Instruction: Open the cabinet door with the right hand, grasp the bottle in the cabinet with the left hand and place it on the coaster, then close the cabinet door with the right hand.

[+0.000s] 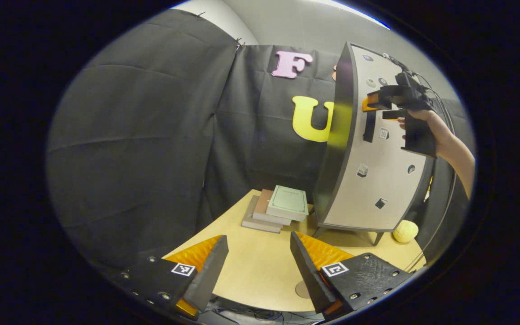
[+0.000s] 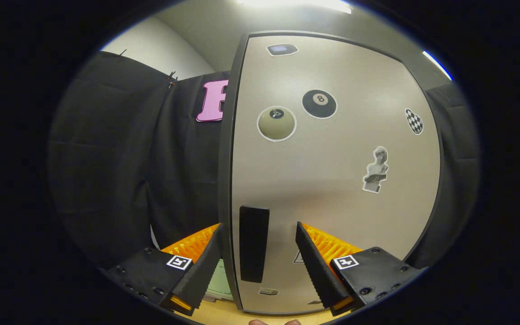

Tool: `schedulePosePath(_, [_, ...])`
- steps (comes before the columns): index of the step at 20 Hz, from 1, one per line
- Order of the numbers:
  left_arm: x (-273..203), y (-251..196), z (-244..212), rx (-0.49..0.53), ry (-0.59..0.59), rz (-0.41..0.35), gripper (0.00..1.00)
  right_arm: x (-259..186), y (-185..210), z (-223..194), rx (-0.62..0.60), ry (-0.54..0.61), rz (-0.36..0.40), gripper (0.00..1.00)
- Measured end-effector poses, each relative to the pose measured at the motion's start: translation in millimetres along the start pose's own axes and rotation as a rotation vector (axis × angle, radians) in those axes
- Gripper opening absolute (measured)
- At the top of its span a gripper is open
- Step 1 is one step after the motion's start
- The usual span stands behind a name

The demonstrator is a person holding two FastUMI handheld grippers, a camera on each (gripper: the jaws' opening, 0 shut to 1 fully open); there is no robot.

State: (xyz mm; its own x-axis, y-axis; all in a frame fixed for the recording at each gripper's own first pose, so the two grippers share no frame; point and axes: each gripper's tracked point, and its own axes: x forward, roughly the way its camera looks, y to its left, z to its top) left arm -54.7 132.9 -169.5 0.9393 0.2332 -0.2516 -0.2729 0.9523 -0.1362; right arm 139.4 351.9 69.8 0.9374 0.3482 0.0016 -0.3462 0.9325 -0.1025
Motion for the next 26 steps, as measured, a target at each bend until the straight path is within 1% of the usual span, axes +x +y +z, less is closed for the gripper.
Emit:
schedulePosePath(1, [0.5, 0.2, 0.8, -0.005, -0.003, -0.001, 0.86, 3.5, 1.1, -2.5, 0.008, 0.012, -0.011, 0.96])
schedulePosePath(2, [0.7, 0.3, 0.6, -0.008, -0.005, 0.0, 0.86, 5.2, 2.5, -3.9, 0.021, 0.02, -0.02, 0.89])
schedulePosePath(3, [1.1, 1.1, 1.3, -0.01, -0.008, 0.004, 0.86, 7.4, 4.8, -4.4, 0.033, 0.026, -0.022, 0.74])
schedulePosePath(4, [1.5, 0.9, 0.7, -0.013, -0.008, 0.008, 0.86, 9.7, 7.2, -5.4, 0.04, 0.033, -0.02, 0.69])
schedulePosePath(5, [1.6, 0.8, 1.3, -0.017, -0.01, 0.009, 0.86, 10.9, 7.2, -7.5, 0.04, 0.043, -0.026, 0.61])
schedulePosePath(6, [1.6, 0.7, 1.6, -0.023, -0.01, 0.01, 0.86, 13.4, 8.6, -9.3, 0.036, 0.047, -0.027, 0.58])
schedulePosePath(7, [2.0, 1.0, 1.7, -0.029, -0.009, 0.008, 0.84, 14.0, 6.8, -11.0, 0.029, 0.055, -0.044, 0.46])
schedulePosePath(8, [2.0, 1.8, 1.3, -0.032, -0.008, 0.009, 0.86, 15.0, 5.6, -10.7, 0.036, 0.056, -0.045, 0.43])
schedulePosePath(9, [2.3, 2.1, 1.4, -0.033, -0.007, 0.011, 0.86, 14.7, 6.3, -12.0, 0.044, 0.063, -0.044, 0.37])
schedulePosePath(10, [2.4, 2.6, 1.3, -0.03, -0.006, 0.016, 0.86, 14.3, 6.0, -12.0, 0.051, 0.069, -0.039, 0.37])
schedulePosePath(11, [2.5, 3.2, 2.2, -0.026, -0.007, 0.021, 0.88, 14.4, 6.8, -11.9, 0.058, 0.071, -0.03, 0.33])
schedulePosePath(12, [2.5, 2.7, 1.8, -0.022, -0.006, 0.023, 0.84, 14.9, 7.2, -11.4, 0.061, 0.071, -0.018, 0.33])
schedulePosePath(13, [2.8, 3.3, 2.2, -0.018, -0.005, 0.027, 0.88, 13.9, 6.9, -12.0, 0.06, 0.068, -0.011, 0.33])
schedulePosePath(14, [2.5, 3.9, 1.4, -0.011, -0.003, 0.031, 0.84, 15.2, 7.0, -11.3, 0.049, 0.062, 0.0, 0.25])
schedulePosePath(16, [0.4, 3.4, 1.9, 0.006, -0.001, 0.032, 0.84, 12.8, 7.4, -12.2, 0.049, 0.055, 0.03, 0.21])
schedulePosePath(17, [-0.4, 0.3, 6.4, 0.013, -0.018, 0.02, 0.84, 13.0, 9.2, -12.6, 0.089, 0.05, 0.048, 0.18])
schedulePosePath(18, [-4.0, -1.5, 9.2, 0.017, -0.029, 0.01, 0.84, 12.3, 10.6, -11.6, 0.098, 0.05, 0.065, 0.13])
schedulePosePath(19, [-7.6, -2.9, 11.1, 0.015, -0.031, 0.005, 0.86, 10.3, 8.8, -11.4, 0.083, 0.049, 0.077, 0.13])
schedulePosePath(20, [-14.4, -6.8, 12.4, 0.007, -0.036, -0.008, 0.84, 8.9, 8.0, -11.5, 0.071, 0.05, 0.086, 0.1])
schedulePosePath(21, [-19.9, -13.2, 15.6, -0.004, -0.044, -0.023, 0.86, 5.4, 9.6, -12.4, 0.076, 0.051, 0.094, 0.13])
schedulePosePath(22, [-21.0, -21.3, 19.0, -0.01, -0.051, -0.03, 0.84, 1.8, 11.7, -11.5, 0.077, 0.053, 0.103, 0.11])
schedulePosePath(23, [-21.9, -23.7, 24.4, -0.013, -0.06, -0.031, 0.84, -2.5, 12.4, -10.6, 0.072, 0.051, 0.114, 0.13])
schedulePosePath(24, [-20.2, -24.5, 26.8, -0.014, -0.067, -0.032, 0.84, -7.1, 12.5, -10.3, 0.062, 0.05, 0.124, 0.13])
schedulePosePath(25, [-20.0, -26.8, 30.2, -0.015, -0.076, -0.033, 0.88, -10.5, 13.1, -10.4, 0.056, 0.046, 0.137, 0.13])
schedulePosePath(26, [-22.4, -28.6, 32.0, -0.014, -0.084, -0.033, 0.86, -15.2, 14.1, -9.3, 0.054, 0.043, 0.152, 0.13])
